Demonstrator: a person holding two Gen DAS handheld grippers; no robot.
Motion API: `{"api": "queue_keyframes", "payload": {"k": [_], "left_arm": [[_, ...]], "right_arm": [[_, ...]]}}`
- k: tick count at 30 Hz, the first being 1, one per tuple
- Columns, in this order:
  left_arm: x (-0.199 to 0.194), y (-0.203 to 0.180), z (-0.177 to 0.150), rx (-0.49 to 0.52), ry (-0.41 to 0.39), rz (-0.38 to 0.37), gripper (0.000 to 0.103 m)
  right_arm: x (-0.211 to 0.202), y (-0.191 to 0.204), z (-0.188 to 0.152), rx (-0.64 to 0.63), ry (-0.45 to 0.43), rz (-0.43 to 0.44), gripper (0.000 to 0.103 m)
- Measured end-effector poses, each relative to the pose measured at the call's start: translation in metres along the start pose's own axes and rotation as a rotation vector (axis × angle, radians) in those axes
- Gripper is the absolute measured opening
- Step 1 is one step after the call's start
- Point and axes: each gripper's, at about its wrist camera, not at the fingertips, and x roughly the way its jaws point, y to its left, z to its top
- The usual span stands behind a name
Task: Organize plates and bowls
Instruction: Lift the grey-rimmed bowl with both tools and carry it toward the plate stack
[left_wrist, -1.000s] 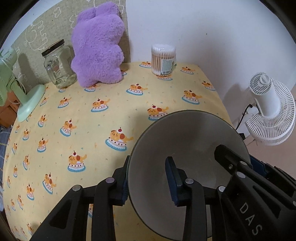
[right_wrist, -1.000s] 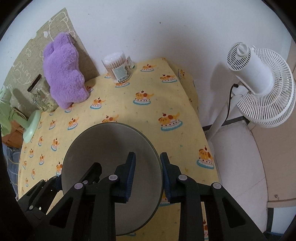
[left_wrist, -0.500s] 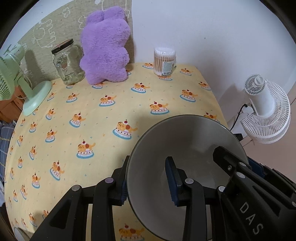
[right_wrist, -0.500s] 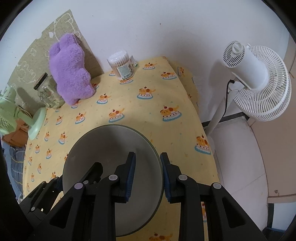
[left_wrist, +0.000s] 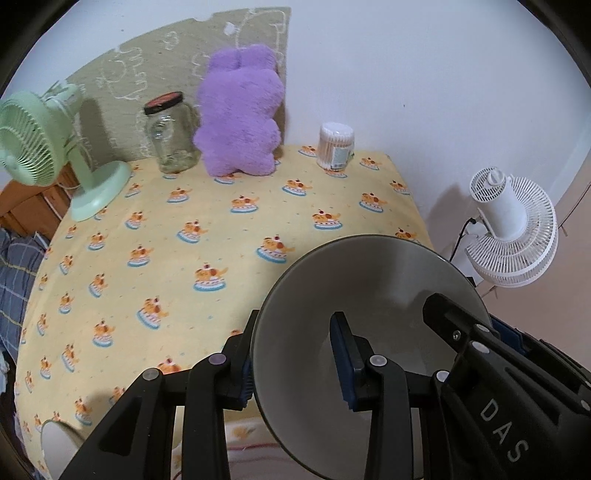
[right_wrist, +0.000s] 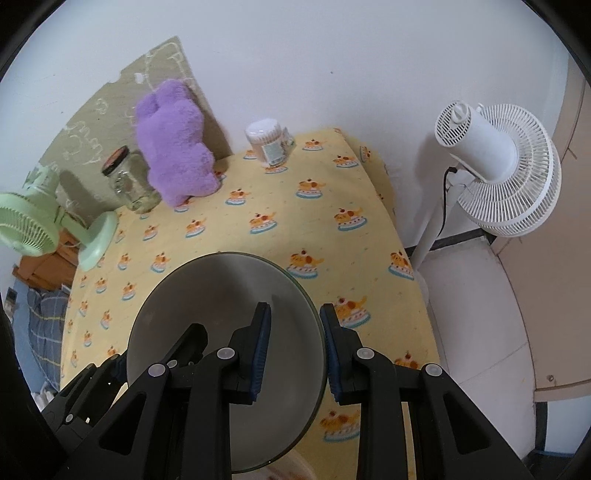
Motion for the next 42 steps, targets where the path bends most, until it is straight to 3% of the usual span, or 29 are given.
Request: {"api": "queue_keyframes", "payload": {"k": [10,21,42], "left_arm": [[-0.042,0.035,-0.019,0.000,-0.026,-0.023,0.034],[-0.082,0.101,-0.046,-0.005,-0.044,-0.032,0.035],[-0.113,0.219,-0.100,-0.022,-0.020,-0.011,0.035]], "right_arm": [[-0.039,0.038,-0.029,-0.009,-0.026,-0.007,0.031],[-0.070,0.103,-0.070,-0.026,-0.043,-0.012,0.031],[-0.077,0.215,-0.147,-0.080,-0.013,0.013,0.031]]}}
